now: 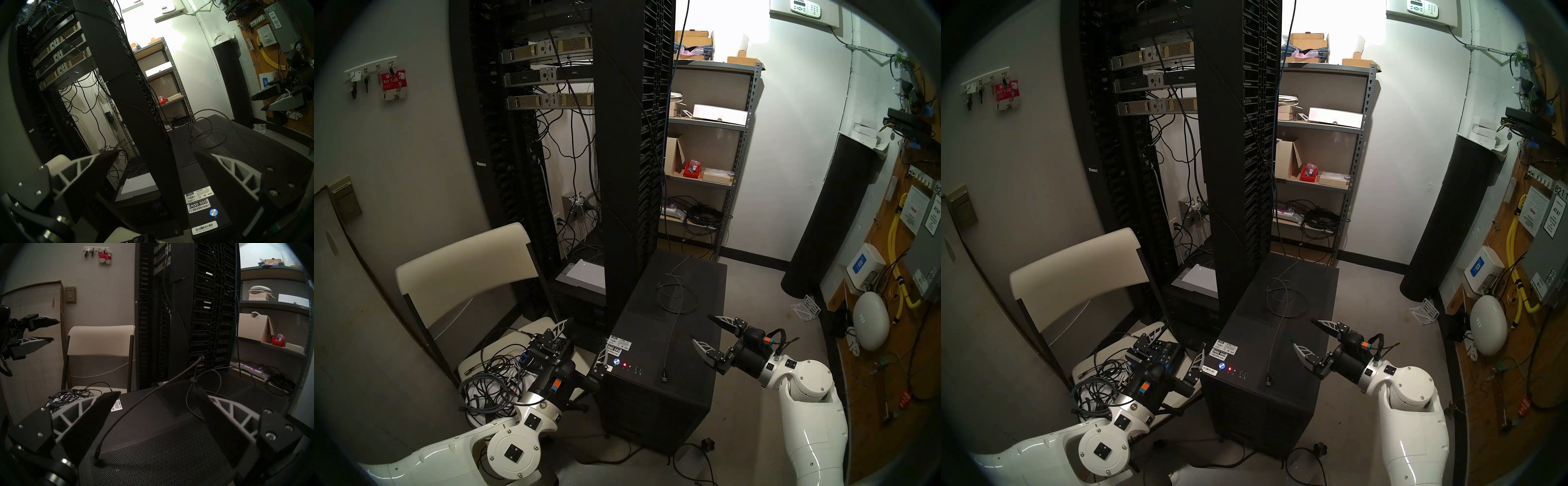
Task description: Insert the cable into the workstation's USB slot
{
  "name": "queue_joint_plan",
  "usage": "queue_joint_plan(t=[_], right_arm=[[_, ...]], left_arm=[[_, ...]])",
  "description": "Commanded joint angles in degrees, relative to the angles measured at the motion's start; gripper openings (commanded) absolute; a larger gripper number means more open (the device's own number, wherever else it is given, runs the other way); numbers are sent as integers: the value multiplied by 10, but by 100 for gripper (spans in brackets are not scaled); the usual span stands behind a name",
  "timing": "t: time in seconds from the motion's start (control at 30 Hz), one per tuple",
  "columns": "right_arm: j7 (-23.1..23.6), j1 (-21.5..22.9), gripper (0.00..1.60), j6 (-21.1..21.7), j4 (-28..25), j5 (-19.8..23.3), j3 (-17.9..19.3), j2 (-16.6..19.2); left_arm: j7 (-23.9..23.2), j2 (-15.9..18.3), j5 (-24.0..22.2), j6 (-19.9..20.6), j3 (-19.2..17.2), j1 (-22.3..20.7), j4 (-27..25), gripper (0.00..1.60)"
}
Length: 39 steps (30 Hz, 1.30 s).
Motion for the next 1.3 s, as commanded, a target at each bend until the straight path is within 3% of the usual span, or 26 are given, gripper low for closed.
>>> queue_joint_plan(t=[0.0, 0.27, 0.43, 0.7, 1.27], right_arm=[[1, 5, 160, 0, -8, 2, -1, -1], [2, 5, 160, 0, -8, 1, 0, -2], [3, 5, 160, 0, -8, 0, 1, -3], [4, 6, 160, -1, -7, -1, 3, -5], [7, 7, 160, -1, -7, -4, 5, -7]], left_arm=[[-33, 17, 61, 15, 7, -42, 0, 160], [-99, 30, 106, 37, 7, -95, 6, 160], [-142, 16, 141, 44, 12, -128, 22, 160], [-184, -19, 299, 43, 59, -187, 78, 160], [-166, -84, 544, -9, 140, -289, 190, 160]])
